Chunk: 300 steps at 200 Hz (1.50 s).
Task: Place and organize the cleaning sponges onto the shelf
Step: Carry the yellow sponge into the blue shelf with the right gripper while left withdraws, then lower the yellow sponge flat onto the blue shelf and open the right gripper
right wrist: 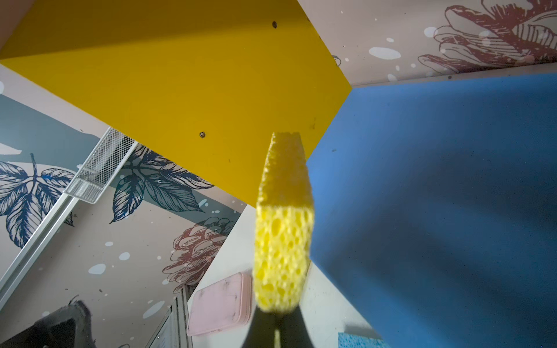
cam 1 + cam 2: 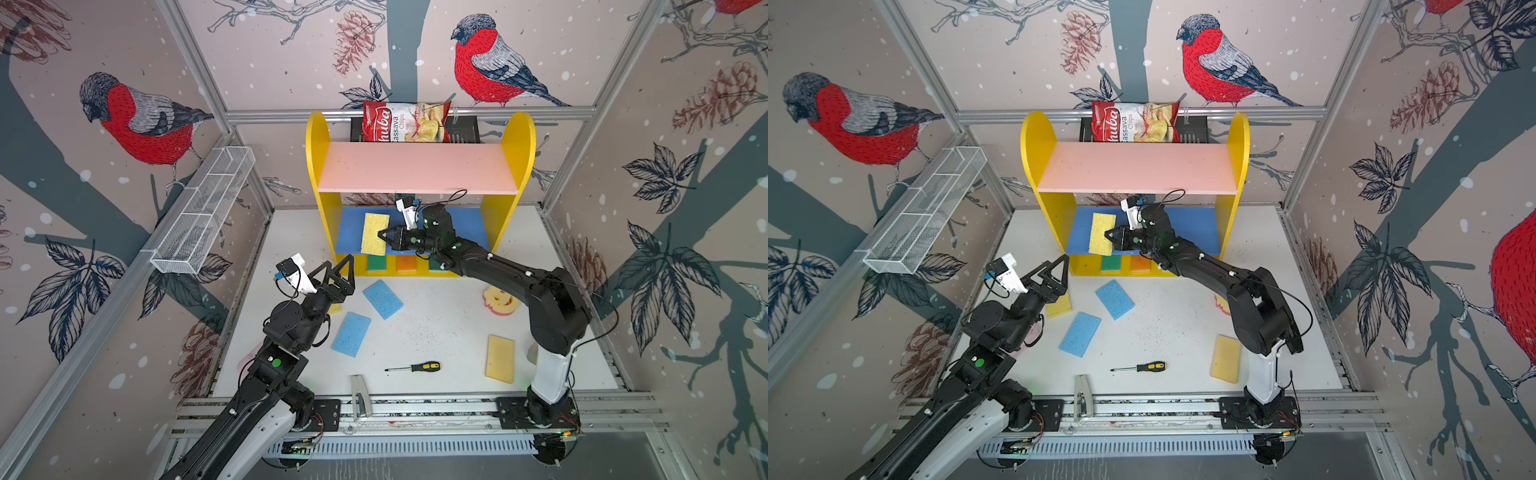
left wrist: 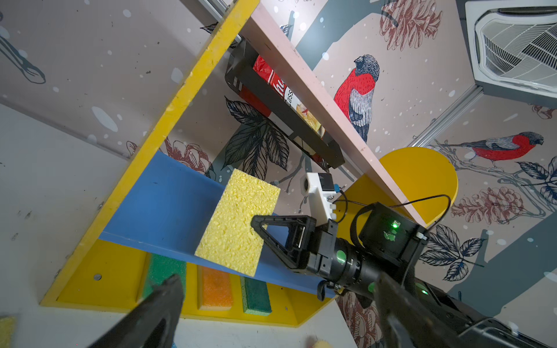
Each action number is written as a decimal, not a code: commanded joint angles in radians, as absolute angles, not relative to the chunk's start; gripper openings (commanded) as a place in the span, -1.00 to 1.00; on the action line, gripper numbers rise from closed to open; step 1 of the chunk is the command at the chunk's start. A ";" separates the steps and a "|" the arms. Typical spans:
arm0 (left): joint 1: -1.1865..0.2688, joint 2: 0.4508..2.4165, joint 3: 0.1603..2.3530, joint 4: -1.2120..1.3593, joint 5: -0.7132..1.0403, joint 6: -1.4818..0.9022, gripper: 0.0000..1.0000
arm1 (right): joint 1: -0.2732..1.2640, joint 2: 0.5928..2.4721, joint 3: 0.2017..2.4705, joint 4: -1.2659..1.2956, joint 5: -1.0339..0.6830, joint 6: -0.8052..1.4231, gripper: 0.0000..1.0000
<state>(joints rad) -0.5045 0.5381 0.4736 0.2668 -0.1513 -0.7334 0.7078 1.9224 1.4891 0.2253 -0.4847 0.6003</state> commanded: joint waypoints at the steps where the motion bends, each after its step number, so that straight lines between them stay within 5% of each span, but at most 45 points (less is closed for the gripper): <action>1: -0.504 0.532 0.477 0.250 -0.162 -0.750 0.94 | 0.697 1.967 1.554 0.183 -0.509 0.579 -1.00; 300: -0.505 0.795 0.624 0.201 -0.101 -0.752 0.91 | 0.654 2.297 2.095 -0.386 -0.356 0.322 -1.00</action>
